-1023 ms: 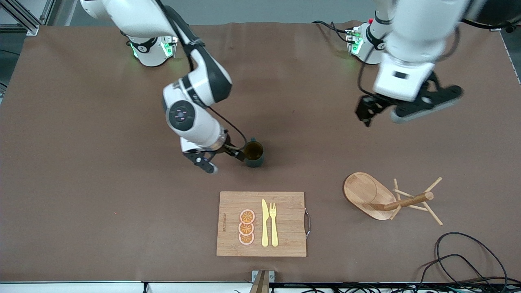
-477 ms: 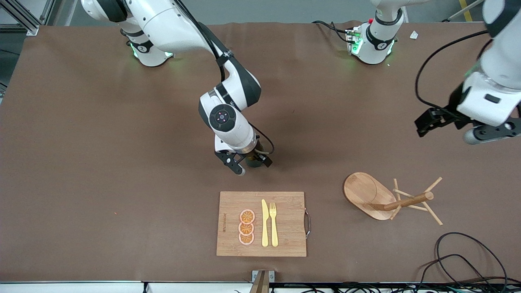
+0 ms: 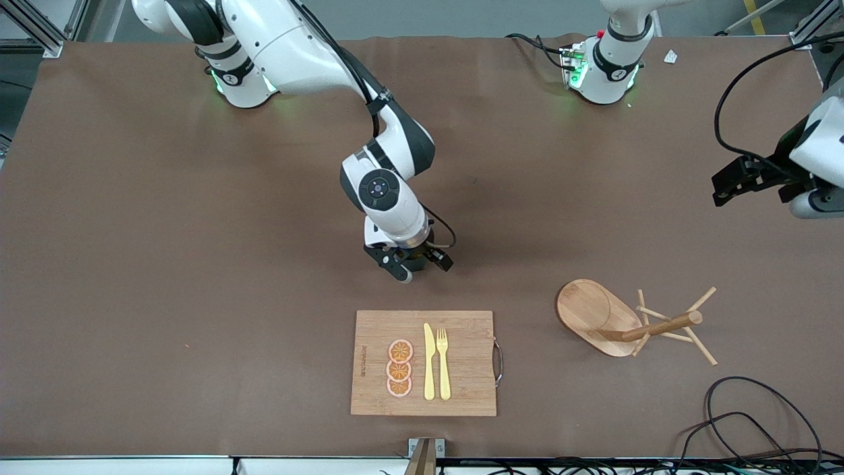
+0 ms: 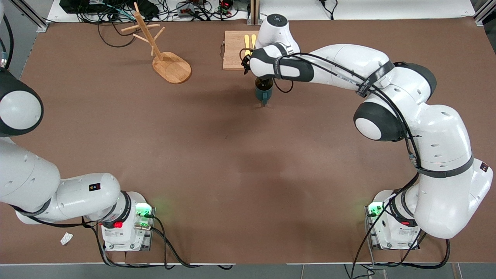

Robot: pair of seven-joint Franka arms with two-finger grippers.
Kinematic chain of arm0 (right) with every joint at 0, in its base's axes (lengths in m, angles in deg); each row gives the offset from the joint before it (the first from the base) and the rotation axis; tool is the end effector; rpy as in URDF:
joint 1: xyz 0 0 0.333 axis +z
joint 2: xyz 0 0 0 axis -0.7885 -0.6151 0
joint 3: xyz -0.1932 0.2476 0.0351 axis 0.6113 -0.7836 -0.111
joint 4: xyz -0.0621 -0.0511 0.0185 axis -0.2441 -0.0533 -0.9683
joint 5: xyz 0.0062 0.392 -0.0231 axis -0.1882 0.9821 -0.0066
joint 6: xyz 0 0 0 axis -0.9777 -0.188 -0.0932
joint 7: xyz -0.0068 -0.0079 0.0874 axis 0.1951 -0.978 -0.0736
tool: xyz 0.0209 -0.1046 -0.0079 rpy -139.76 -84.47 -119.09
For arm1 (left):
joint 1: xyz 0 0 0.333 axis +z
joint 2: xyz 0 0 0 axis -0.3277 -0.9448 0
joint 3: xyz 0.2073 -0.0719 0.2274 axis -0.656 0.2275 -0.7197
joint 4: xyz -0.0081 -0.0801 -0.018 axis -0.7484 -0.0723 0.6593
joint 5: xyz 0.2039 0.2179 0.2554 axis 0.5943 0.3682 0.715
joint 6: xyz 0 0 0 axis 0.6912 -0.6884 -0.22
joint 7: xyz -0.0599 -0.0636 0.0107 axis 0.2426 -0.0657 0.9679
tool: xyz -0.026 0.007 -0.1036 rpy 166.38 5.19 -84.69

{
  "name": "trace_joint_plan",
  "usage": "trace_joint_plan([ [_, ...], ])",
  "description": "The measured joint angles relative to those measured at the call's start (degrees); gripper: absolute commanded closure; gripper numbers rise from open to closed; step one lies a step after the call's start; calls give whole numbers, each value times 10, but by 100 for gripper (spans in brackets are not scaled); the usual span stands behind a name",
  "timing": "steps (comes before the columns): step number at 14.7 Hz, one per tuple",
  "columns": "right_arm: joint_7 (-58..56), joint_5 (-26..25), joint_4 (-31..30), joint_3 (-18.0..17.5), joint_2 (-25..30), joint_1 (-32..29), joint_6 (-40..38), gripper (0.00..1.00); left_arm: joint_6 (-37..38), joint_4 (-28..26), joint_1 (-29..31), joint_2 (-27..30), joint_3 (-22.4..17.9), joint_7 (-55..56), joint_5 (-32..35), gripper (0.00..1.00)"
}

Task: Transfer cup from left to right arm and place
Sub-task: 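Grasp the mug rim with the right gripper while the left gripper releases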

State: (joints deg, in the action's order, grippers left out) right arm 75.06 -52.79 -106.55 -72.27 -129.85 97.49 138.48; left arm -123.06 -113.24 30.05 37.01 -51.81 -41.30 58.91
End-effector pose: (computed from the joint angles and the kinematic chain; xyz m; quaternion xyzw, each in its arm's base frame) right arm 0.5570 0.5047 0.2499 -0.9272 0.3550 0.0309 0.1153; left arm 0.5827 -0.0645 0.6503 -0.9991 -0.0031 -0.0264 0.0339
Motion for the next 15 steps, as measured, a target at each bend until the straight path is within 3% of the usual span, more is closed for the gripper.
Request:
trace_joint_plan([
  [2,0,0,0,0,-2,3,2,51,7,-4,-58,17,-57,-3,-9,0],
  [5,-2,-5,1,1,-2,3,1,73,14,-41,-128,51,-137,-6,-47,0],
  [10,-7,-35,1,3,-2,3,-6,96,15,-93,-156,90,-180,-51,-53,0],
  [15,-47,-91,12,10,3,0,-59,100,24,-99,-157,94,-181,-66,-47,0],
])
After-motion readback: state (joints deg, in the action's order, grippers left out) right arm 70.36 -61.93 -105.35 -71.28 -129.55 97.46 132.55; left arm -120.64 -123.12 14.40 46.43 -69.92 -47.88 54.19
